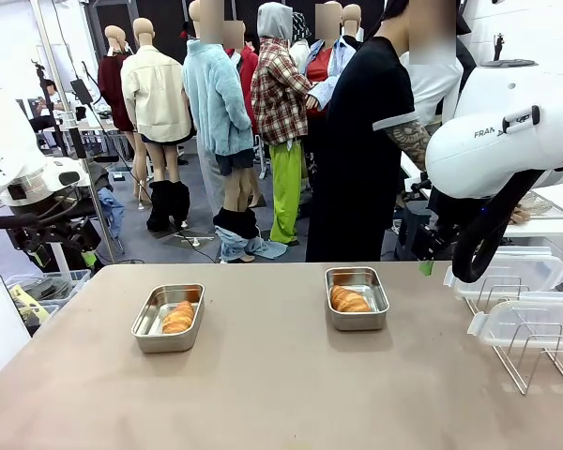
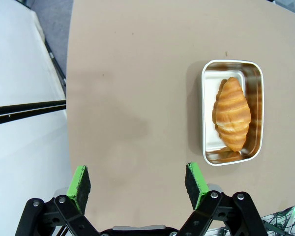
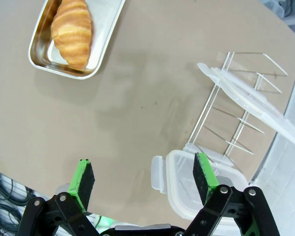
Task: Place the bread in airtight containers.
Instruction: Pick up one Airtight Container lid and hand it to the human.
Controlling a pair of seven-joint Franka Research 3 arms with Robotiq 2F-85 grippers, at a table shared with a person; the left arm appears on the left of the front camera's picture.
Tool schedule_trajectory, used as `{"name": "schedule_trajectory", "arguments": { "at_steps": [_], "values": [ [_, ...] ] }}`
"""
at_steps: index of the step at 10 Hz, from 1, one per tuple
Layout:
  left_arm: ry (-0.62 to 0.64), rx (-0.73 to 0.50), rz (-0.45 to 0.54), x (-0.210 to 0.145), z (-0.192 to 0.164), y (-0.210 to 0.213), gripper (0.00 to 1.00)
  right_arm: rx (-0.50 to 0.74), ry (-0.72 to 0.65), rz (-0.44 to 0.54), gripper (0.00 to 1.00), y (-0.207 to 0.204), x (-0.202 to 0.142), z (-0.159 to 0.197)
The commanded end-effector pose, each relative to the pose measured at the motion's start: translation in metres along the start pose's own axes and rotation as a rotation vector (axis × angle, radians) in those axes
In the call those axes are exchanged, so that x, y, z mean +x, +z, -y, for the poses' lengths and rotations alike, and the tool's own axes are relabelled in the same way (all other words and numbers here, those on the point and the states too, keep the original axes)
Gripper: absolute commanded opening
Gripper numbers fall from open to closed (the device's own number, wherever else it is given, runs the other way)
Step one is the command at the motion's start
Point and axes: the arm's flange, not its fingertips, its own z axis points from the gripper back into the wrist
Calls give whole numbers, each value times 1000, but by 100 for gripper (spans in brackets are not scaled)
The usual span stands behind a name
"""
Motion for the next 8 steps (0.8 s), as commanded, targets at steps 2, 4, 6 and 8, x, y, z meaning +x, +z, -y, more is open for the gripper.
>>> {"name": "schedule_trajectory", "arguments": {
  "at_steps": [2,4,6,8],
  "values": [
    [16,8,1,-3,0,1,100,-7,-15,9,100,0,1,-1],
    [16,8,1,-3,0,1,100,-7,-15,9,100,0,1,-1],
    [16,8,1,-3,0,1,100,-7,-15,9,100,0,1,-1],
    [16,8,1,-3,0,1,100,-7,-15,9,100,0,1,-1]
  ]
}}
